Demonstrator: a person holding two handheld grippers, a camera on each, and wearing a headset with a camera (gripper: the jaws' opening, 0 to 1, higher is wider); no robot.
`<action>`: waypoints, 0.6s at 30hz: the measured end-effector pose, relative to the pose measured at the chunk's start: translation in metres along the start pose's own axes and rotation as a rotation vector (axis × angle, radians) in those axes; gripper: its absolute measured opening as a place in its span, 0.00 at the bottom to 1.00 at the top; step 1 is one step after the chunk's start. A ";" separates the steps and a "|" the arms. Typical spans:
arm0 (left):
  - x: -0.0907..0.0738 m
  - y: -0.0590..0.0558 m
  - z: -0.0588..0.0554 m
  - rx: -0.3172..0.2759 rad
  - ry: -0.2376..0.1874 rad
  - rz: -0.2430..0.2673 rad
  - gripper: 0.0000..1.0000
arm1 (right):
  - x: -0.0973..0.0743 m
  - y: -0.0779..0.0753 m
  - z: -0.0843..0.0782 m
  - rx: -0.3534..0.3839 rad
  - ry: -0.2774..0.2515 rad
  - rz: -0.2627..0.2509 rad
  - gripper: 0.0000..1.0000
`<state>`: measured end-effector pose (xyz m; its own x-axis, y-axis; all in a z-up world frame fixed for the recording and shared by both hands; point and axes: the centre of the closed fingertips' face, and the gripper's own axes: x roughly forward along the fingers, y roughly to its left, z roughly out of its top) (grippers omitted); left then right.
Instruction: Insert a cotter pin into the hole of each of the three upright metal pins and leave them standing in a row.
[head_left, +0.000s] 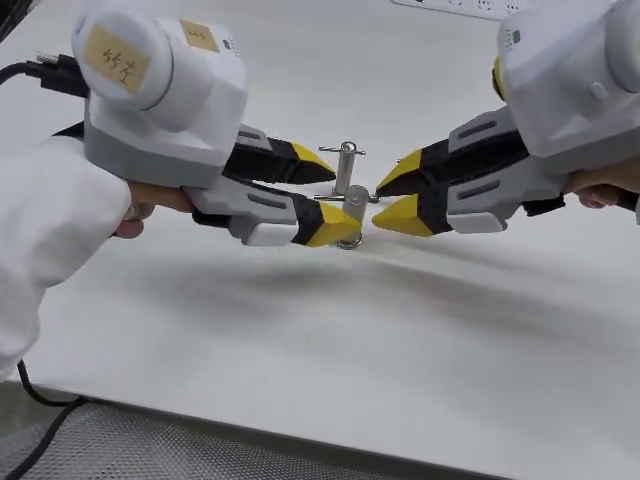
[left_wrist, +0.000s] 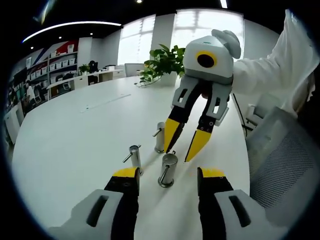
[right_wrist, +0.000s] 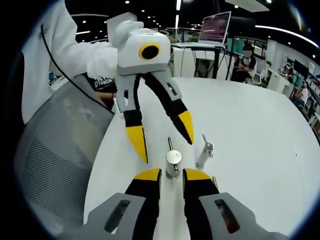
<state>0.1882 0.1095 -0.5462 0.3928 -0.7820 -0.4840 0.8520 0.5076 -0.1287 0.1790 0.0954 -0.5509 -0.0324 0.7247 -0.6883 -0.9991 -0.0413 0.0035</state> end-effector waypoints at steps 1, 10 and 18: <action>-0.003 -0.001 -0.002 -0.004 -0.005 0.000 0.48 | 0.001 0.000 0.000 0.004 -0.002 -0.003 0.13; -0.020 -0.005 -0.009 -0.021 -0.049 0.043 0.70 | 0.014 -0.001 0.004 0.023 -0.013 -0.007 0.16; -0.029 0.013 -0.019 -0.034 -0.040 0.134 0.99 | 0.022 -0.001 0.003 0.028 -0.013 -0.008 0.13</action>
<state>0.1813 0.1452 -0.5505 0.5165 -0.7198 -0.4638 0.7790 0.6199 -0.0946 0.1789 0.1135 -0.5634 -0.0250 0.7336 -0.6791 -0.9997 -0.0170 0.0184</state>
